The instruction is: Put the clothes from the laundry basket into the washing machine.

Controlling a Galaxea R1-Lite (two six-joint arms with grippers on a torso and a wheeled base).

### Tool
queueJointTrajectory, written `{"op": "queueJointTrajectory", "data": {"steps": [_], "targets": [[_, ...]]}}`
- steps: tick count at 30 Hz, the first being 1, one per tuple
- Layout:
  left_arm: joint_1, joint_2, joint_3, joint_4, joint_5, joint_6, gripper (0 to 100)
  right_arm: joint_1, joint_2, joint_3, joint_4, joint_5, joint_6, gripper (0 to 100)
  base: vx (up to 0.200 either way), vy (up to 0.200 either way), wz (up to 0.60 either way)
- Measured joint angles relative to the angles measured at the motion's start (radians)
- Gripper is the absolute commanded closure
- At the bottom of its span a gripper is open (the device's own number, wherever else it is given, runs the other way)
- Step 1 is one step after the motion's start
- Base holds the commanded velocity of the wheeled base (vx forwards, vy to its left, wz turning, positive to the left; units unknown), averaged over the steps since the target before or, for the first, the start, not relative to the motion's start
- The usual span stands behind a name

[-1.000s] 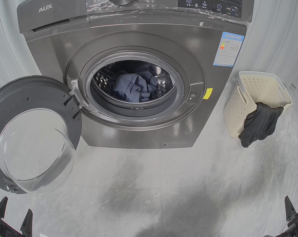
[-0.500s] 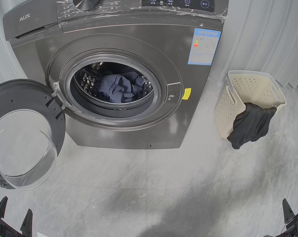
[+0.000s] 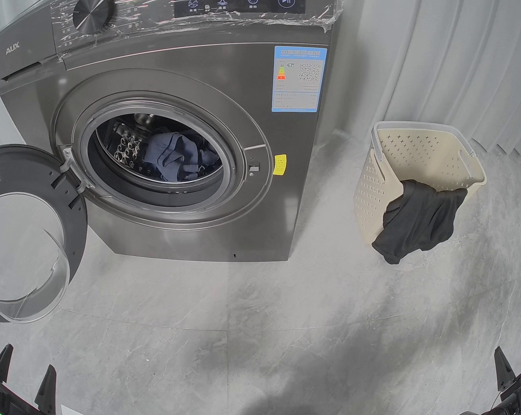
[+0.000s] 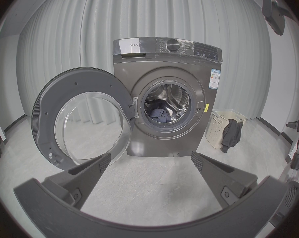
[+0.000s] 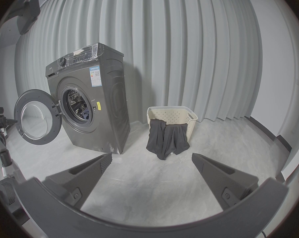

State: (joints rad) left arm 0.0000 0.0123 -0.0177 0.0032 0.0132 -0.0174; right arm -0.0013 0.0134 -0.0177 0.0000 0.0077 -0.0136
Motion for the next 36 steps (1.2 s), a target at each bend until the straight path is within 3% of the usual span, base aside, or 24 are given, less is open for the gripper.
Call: {"op": "queueJointTrajectory", "data": {"steps": [7, 13, 28, 36], "targets": [[0.000, 0.001, 0.000, -0.001, 0.000, 0.009, 0, -0.001, 0.000, 0.000, 0.000, 0.000, 0.000, 0, 0.000, -0.200, 0.00], [0.000, 0.001, 0.000, -0.002, 0.000, 0.001, 0, 0.000, 0.000, 0.000, 0.000, 0.000, 0.000, 0, 0.000, 0.000, 0.00], [0.000, 0.002, 0.000, -0.001, 0.000, 0.001, 0, -0.001, 0.001, 0.000, 0.000, 0.000, 0.000, 0, 0.000, -0.200, 0.00], [0.000, 0.002, 0.000, -0.001, 0.000, -0.002, 0, 0.000, 0.001, 0.000, 0.000, 0.000, 0.000, 0, 0.000, -0.050, 0.00]]}}
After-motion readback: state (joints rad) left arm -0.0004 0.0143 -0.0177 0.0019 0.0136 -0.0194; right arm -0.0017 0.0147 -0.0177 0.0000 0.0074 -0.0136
